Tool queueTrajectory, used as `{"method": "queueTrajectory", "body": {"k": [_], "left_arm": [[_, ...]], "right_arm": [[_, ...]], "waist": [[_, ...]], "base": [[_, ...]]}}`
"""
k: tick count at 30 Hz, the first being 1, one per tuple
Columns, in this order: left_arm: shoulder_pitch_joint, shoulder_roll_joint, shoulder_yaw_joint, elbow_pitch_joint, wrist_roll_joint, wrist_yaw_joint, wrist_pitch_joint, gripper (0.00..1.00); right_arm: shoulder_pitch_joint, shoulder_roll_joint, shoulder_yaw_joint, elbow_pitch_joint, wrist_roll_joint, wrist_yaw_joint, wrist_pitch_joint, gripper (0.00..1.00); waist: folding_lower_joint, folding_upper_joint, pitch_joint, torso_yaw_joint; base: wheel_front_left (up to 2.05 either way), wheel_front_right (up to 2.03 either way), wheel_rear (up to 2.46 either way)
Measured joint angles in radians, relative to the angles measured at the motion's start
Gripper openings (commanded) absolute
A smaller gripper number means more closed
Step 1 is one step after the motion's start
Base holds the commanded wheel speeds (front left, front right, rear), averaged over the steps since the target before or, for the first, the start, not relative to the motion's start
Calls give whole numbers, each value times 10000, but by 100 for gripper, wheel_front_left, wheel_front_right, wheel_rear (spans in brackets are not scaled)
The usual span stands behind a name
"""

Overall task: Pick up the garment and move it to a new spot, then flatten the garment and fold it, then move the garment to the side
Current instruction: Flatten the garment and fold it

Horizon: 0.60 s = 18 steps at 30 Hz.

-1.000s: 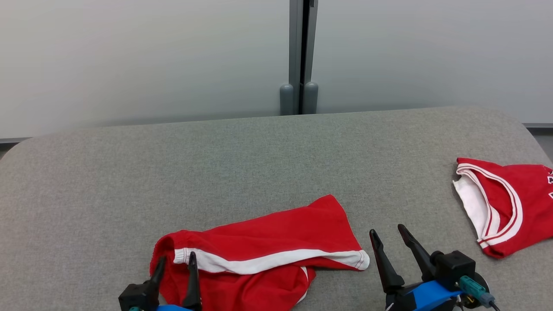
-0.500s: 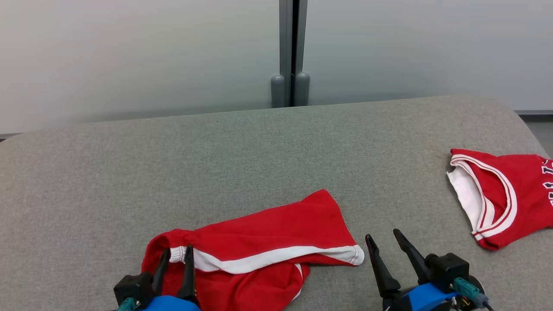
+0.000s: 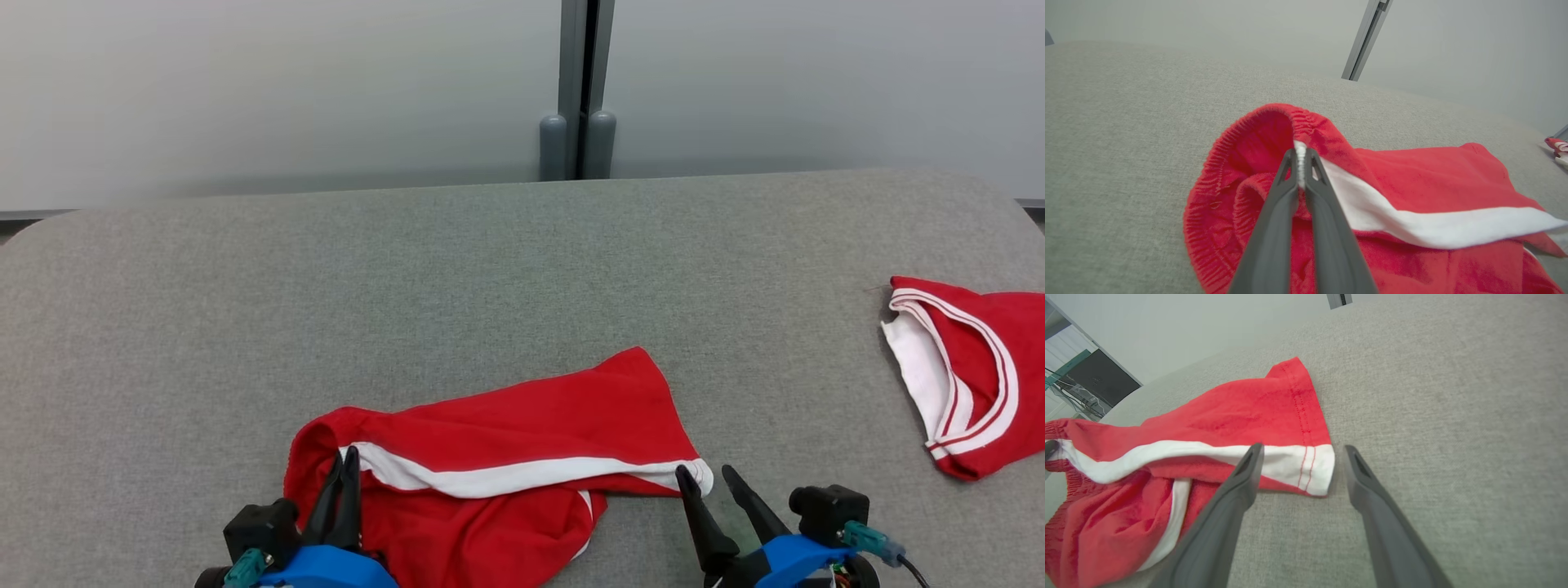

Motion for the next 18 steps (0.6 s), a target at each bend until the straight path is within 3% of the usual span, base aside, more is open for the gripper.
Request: {"method": "queueTrajectory", "body": {"k": [7, 13, 15, 17, 18], "left_arm": [[-171, -2, -199, -54, 0, 2, 0, 0], [-177, -2, -236, -104, 2, 29, 0, 0], [-182, -2, -234, -119, 6, 36, 0, 0], [-193, -2, -232, -127, 15, 73, 0, 0], [-199, -2, -230, -134, 15, 75, 0, 0]], "right_arm": [[-454, 4, 63, 673, 339, 0, 0, 94], [-504, 2, -123, 938, 855, 0, -2, 95], [-508, -2, -136, 970, 947, 0, -4, 84], [-528, -2, -65, 1001, 1097, 0, -6, 67], [-538, -2, -17, 993, 1101, 0, -6, 49]], "waist": [[0, 1, 221, 193], [0, 1, 313, 246], [0, 0, 345, 257], [-1, -2, 384, 266], [0, -2, 405, 268]], "base": [[0, 0, 0], [0, 0, 0], [0, 0, 0], [0, 0, 0], [0, 0, 0]]}}
